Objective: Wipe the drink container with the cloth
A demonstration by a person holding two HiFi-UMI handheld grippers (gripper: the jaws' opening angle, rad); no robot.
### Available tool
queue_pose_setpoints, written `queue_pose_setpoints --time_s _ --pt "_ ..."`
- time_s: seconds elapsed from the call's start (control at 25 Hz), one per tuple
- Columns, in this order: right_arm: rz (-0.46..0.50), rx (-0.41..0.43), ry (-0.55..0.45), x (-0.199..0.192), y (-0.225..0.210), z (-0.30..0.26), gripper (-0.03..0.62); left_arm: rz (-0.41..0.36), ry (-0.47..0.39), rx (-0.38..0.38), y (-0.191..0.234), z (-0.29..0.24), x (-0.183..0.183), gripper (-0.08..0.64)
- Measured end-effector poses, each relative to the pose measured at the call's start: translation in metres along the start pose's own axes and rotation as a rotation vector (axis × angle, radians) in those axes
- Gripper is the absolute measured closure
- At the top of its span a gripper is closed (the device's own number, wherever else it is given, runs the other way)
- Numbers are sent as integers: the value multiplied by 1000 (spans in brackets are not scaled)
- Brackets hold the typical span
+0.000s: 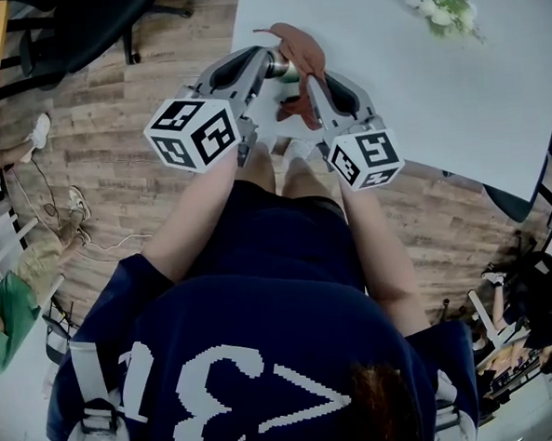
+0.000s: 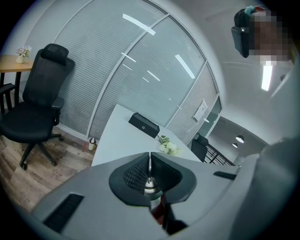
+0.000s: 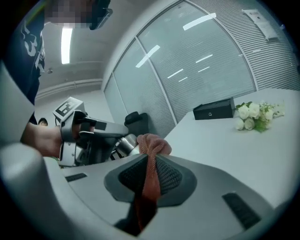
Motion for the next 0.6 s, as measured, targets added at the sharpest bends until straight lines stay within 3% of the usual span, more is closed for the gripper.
queue_pose_setpoints --time_s 0.16,0.28,0.6 --pt "-55 -75 70 -26 -24 4 537 6 -1 -8 -1 -2 1 537" --pt "-62 -82 74 -27 -27 5 537 -15 2 -22 -5 -4 0 537" --pt "-77 -83 74 -28 -31 4 537 -186 87 -123 -16 -11 -2 537"
Point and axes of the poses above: the fingertips, and each gripper's own axes: z backward along the fingers, y to its left, x out of its top, the point moved 4 cm from there along z, backward along the fingers, and after that the axes turned 4 degrees about z, right-handed, at the moved point
